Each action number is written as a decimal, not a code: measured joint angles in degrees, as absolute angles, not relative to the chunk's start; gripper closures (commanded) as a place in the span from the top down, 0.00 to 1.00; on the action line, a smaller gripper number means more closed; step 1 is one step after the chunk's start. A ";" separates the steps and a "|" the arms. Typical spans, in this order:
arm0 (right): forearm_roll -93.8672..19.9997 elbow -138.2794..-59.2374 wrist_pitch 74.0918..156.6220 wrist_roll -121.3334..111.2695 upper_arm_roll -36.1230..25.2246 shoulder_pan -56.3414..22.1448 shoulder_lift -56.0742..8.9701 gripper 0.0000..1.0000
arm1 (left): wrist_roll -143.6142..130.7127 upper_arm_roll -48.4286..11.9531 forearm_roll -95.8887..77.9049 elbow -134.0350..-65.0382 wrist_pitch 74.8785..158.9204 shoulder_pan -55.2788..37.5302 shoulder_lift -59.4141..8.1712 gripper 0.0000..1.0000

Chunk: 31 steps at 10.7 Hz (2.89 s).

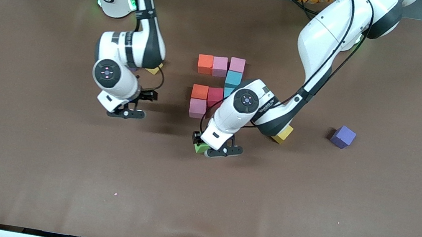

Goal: Form number 2 with 11 blocks
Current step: 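Grasp the red block with the right gripper while the left gripper carries green, then place green beside pink with the left gripper while the right gripper holds red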

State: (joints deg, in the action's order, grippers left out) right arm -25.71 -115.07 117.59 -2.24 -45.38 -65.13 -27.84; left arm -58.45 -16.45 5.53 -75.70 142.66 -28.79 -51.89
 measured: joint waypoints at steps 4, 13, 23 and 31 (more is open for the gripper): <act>-23.14 -124.95 121.60 -11.58 -53.60 -70.88 -24.91 1.00 | -57.55 -16.48 5.53 -74.78 138.80 -30.48 -51.97 0.53; -22.53 -135.28 124.31 -21.25 -65.62 -80.76 -24.01 1.00 | -55.22 -16.46 5.53 -70.01 134.76 -32.32 -55.07 0.53; -22.63 -128.00 119.71 -21.24 -65.86 -77.88 -23.67 1.00 | -54.17 -16.45 5.53 -68.66 130.88 -33.22 -55.94 0.53; -22.93 -125.37 116.26 -21.67 -39.63 -49.60 -23.57 1.00 | -50.99 -16.52 5.53 -68.35 130.45 -33.58 -56.06 0.54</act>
